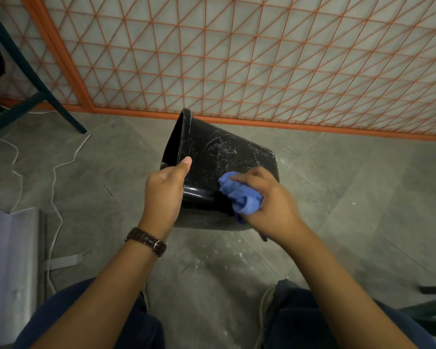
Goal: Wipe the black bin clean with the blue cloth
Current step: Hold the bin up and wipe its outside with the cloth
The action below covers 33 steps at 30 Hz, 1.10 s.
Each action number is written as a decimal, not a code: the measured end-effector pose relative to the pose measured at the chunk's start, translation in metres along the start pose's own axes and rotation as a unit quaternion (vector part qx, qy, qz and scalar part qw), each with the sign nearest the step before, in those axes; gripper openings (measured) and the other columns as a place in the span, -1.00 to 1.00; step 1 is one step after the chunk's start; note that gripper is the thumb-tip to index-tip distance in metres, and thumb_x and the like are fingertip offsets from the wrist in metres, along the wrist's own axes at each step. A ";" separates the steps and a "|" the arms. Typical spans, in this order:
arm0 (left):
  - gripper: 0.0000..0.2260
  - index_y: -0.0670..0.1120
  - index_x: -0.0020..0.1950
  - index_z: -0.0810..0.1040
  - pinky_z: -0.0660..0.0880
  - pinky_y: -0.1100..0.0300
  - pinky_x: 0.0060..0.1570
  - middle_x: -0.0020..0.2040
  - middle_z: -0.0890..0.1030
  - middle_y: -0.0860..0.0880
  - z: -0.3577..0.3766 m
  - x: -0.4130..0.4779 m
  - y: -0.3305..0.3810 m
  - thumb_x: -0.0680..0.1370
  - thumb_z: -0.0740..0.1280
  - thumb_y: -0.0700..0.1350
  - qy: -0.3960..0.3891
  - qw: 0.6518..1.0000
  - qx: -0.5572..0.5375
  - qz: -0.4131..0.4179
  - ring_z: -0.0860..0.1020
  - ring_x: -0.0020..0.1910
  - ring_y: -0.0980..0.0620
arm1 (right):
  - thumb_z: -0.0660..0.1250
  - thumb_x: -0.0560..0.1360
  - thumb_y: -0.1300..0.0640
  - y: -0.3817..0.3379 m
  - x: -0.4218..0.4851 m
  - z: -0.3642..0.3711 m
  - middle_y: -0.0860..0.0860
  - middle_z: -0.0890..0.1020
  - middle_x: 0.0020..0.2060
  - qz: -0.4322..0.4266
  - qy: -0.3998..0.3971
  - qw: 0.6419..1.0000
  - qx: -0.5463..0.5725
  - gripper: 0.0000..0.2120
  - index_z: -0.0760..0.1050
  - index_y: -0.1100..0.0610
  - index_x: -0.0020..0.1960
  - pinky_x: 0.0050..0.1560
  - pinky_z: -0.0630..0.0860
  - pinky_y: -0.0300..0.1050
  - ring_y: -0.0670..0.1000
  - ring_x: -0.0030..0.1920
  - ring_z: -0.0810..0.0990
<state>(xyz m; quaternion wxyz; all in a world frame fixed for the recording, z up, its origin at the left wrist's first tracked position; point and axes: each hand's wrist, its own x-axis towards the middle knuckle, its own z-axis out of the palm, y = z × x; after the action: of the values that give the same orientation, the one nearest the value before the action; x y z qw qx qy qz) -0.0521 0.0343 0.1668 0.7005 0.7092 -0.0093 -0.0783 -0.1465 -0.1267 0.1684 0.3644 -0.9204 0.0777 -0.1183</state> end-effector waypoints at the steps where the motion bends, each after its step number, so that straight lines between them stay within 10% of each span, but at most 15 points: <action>1: -0.54 -0.17 -0.48 0.27 0.30 0.30 -0.40 -0.54 0.33 0.00 0.001 -0.001 0.000 0.52 0.33 0.00 0.008 1.000 0.010 0.003 0.32 -0.49 0.11 | 0.25 0.26 -0.13 -0.003 -0.003 0.002 -0.19 0.49 -0.07 -0.009 -0.019 1.000 0.021 -0.61 0.57 -0.16 0.07 -0.13 0.44 -0.39 -0.20 -0.07 0.53; 5: -0.51 -0.10 -0.51 0.17 0.23 0.38 -0.50 -0.62 0.23 0.12 0.003 -0.004 0.002 0.54 0.31 -0.04 0.001 0.999 0.027 0.019 0.22 -0.58 0.17 | 0.27 0.26 -0.07 0.004 0.003 -0.007 -0.14 0.57 -0.09 0.016 0.006 0.997 0.078 -0.75 0.61 -0.14 -0.10 -0.01 0.54 -0.09 -0.16 -0.05 0.57; 9: -0.59 -0.16 -0.43 0.31 0.31 0.15 -0.34 -0.42 0.32 -0.13 0.005 -0.003 0.001 0.54 0.30 0.00 -0.004 1.000 0.001 0.012 0.32 -0.37 -0.06 | 0.28 0.29 -0.12 -0.003 0.001 -0.003 -0.13 0.54 -0.04 -0.016 0.036 0.999 -0.030 -0.64 0.58 -0.12 0.07 -0.15 0.43 -0.42 -0.15 -0.06 0.53; 15: -0.50 -0.04 -0.51 0.14 0.17 0.36 -0.53 -0.62 0.17 0.13 0.007 -0.006 -0.001 0.54 0.31 -0.04 0.004 1.000 0.022 0.019 0.17 -0.58 0.16 | 0.35 0.32 -0.03 0.000 0.003 -0.006 -0.14 0.56 -0.07 0.000 0.009 0.998 0.057 -0.78 0.61 -0.11 -0.04 -0.02 0.52 -0.16 -0.16 -0.04 0.56; 19: -0.50 -0.04 -0.52 0.14 0.16 0.40 -0.57 -0.65 0.17 0.12 0.013 -0.009 -0.001 0.54 0.30 -0.05 0.007 1.000 0.012 0.006 0.18 -0.62 0.16 | 0.34 0.35 -0.08 -0.004 0.002 -0.004 -0.14 0.51 -0.03 -0.022 0.020 0.999 -0.039 -0.64 0.56 -0.11 0.14 -0.17 0.40 -0.46 -0.15 -0.05 0.50; 33: -0.55 -0.11 -0.47 0.21 0.21 0.38 -0.50 -0.63 0.19 0.13 0.013 -0.009 -0.002 0.53 0.32 -0.02 -0.002 1.000 0.026 -0.004 0.20 -0.56 0.17 | 0.44 0.33 0.07 -0.012 -0.003 0.001 -0.09 0.48 -0.01 -0.068 -0.039 0.997 -0.007 -0.63 0.58 -0.04 0.14 -0.15 0.44 -0.36 -0.14 -0.07 0.50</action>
<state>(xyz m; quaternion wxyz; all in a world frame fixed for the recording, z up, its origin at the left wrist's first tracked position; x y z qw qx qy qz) -0.0632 0.0229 0.1654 0.6814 0.7272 -0.0102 -0.0821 -0.1483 -0.1172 0.1754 0.3523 -0.9298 0.0018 -0.1065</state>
